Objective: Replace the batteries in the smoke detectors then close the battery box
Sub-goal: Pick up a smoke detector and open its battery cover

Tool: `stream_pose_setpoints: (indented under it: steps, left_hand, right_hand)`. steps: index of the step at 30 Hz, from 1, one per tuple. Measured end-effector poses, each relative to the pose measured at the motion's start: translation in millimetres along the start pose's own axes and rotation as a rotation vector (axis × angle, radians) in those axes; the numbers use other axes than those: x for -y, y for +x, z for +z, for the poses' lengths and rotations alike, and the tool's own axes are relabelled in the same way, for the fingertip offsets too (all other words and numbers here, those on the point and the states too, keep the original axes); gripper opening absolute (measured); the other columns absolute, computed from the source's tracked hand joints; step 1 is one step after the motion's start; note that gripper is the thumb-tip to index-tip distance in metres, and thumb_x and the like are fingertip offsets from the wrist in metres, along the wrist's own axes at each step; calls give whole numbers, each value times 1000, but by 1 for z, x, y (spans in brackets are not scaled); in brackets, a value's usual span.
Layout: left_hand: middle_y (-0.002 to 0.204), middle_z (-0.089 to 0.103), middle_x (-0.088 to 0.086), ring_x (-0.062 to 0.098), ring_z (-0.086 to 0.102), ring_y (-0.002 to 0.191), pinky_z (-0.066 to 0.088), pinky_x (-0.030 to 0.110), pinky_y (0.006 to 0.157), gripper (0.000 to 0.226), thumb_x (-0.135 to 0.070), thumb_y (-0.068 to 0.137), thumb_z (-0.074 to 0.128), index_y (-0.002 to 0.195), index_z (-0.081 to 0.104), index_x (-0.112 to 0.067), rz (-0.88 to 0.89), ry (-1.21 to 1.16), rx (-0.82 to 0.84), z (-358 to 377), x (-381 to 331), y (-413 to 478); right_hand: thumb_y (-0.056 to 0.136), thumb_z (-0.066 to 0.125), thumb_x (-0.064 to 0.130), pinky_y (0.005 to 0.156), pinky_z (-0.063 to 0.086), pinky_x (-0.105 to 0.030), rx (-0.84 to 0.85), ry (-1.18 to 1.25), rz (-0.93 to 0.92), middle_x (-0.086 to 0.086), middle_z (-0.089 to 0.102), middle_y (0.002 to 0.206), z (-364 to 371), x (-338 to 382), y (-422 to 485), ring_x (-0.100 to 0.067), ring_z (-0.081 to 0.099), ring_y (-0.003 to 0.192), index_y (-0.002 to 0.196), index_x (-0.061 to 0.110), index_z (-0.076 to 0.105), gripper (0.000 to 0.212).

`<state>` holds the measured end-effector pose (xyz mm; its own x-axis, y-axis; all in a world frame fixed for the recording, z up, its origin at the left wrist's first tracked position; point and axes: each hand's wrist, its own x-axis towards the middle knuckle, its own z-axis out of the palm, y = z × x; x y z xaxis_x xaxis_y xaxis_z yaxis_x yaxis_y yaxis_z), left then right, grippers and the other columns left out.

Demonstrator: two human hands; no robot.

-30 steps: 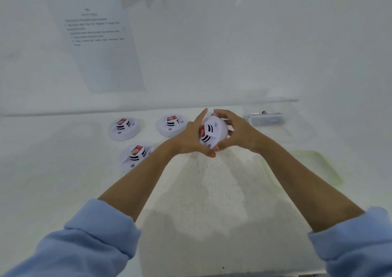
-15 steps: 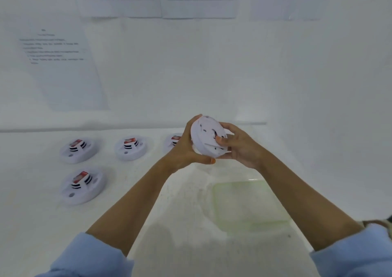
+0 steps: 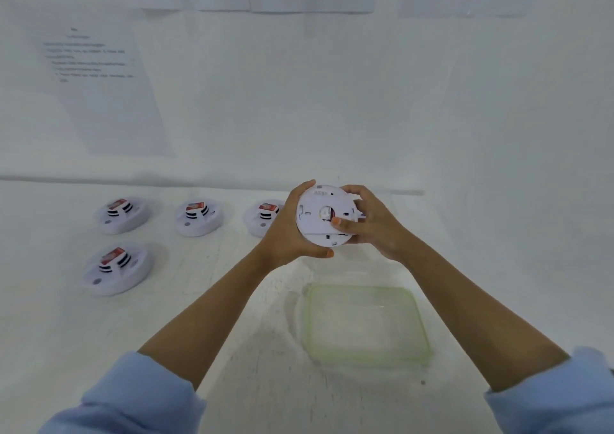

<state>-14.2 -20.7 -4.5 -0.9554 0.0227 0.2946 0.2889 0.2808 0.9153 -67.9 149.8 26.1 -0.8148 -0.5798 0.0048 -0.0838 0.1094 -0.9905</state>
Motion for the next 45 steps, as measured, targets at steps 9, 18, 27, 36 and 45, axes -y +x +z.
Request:
stream_pose_setpoints:
  steps: [9,18,27,36,45]
  left_hand:
    - [120,43,-13,-21,46,103,41,2,78,99,-2,45,80,129,28,-15,43,117,-28,-8,-12,3]
    - [119,45,-8,-22,47,100,40,0,77,102,0,46,80,135,30,-1,29,158,26,-15,-11,0]
    - [119,46,-2,-23,47,94,41,1,73,99,14,53,82,135,30,-3,8,171,43,-20,-6,2]
    - [123,44,4,-25,47,90,42,0,70,98,15,53,81,135,30,-5,28,160,37,-21,-7,10]
    - [123,43,-1,-22,47,98,41,1,76,98,-3,48,79,133,30,-5,40,137,76,-21,-3,17]
  right_hand:
    - [65,77,25,90,33,-21,-43,-734,-377,3,37,124,-2,20,2,-12,34,113,132,21,39,77]
    - [67,75,28,82,40,-26,122,-1085,-386,0,44,108,4,38,10,-17,43,100,126,12,46,68]
    - [65,76,31,78,38,-25,144,-1250,-411,-9,49,107,13,37,14,-23,47,95,125,6,48,71]
    - [64,75,32,72,31,-21,167,-1313,-404,-8,49,106,9,43,20,-19,43,90,122,9,50,67]
    - [62,76,33,75,37,-24,170,-1300,-407,-7,49,107,3,42,25,-18,44,91,127,10,48,75]
